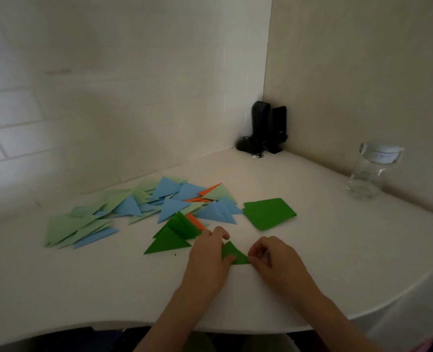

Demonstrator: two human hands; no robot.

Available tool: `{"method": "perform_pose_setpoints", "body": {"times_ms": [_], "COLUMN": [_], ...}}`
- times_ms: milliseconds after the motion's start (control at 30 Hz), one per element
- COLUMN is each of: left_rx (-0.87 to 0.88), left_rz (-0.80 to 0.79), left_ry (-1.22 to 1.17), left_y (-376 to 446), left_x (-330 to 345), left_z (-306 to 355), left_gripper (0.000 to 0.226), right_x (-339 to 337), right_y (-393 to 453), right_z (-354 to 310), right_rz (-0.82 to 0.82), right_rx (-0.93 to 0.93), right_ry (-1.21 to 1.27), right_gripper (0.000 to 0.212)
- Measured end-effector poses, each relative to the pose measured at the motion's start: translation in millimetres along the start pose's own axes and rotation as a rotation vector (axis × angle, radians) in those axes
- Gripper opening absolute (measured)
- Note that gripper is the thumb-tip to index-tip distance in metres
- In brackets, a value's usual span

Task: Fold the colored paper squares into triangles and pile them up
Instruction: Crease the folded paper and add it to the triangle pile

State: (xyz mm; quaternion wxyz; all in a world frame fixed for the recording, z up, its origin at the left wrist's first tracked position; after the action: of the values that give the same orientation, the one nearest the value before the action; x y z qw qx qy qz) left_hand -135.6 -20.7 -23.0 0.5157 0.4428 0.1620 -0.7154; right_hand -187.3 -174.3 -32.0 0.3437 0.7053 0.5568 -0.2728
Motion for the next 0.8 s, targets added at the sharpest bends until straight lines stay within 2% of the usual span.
{"method": "perform_pose_setpoints", "body": {"times_ms": [100, 167, 300, 433, 500, 600, 700, 800], "left_rx": [0.029, 0.017, -0.014, -0.120, -0.177, -0.208, -0.200, -0.192], "left_rz": [0.016, 0.053, 0.182, 0.250, 0.268, 0.258, 0.250, 0.269], "left_ry": [-0.047, -0.104, -0.163, -0.128, -0.107, -0.073, -0.061, -0.067], "left_y": [-1.2, -5.1, -11.9, -17.5, -19.3, -20.9, -18.5, -12.0], "left_x": [-5.5, -13.7, -39.3, -64.1, -71.9, -74.8, -70.1, -64.0], "left_z": [-3.3, -9.8, -32.6, -62.2, -75.4, -87.9, -95.4, -98.9], "left_gripper": [0.020, 0.017, 0.016, 0.020, 0.019, 0.018, 0.018, 0.017], "right_x": [-5.6, -11.7, -19.4, -22.9, -23.9, -22.5, -17.3, -13.9], "right_y": [-1.3, 0.1, 16.1, 39.9, 48.1, 52.9, 53.7, 52.4], "right_z": [1.8, 4.2, 17.6, 23.4, 23.5, 21.5, 22.0, 27.2], "right_rz": [0.036, 0.120, 0.271, 0.174, 0.097, 0.073, 0.168, 0.251], "right_rx": [0.009, 0.009, -0.086, -0.034, 0.027, 0.062, -0.021, -0.082], "right_ry": [0.040, 0.082, -0.134, -0.314, -0.351, -0.415, -0.413, -0.385], "right_gripper": [0.009, 0.012, 0.029, 0.050, 0.055, 0.039, 0.016, 0.006]}}
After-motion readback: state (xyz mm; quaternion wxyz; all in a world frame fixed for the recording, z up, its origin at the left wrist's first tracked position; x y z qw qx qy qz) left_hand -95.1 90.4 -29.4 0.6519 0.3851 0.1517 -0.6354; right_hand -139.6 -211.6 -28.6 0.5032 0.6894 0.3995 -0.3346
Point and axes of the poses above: each hand's wrist, its own y-axis towards the middle knuckle, its own x-axis out of the palm, z = x × y, the point moved 1 cm from there along y, towards the middle knuckle, and after that the axes turned 2 degrees about -z, right-handed, at the moved point
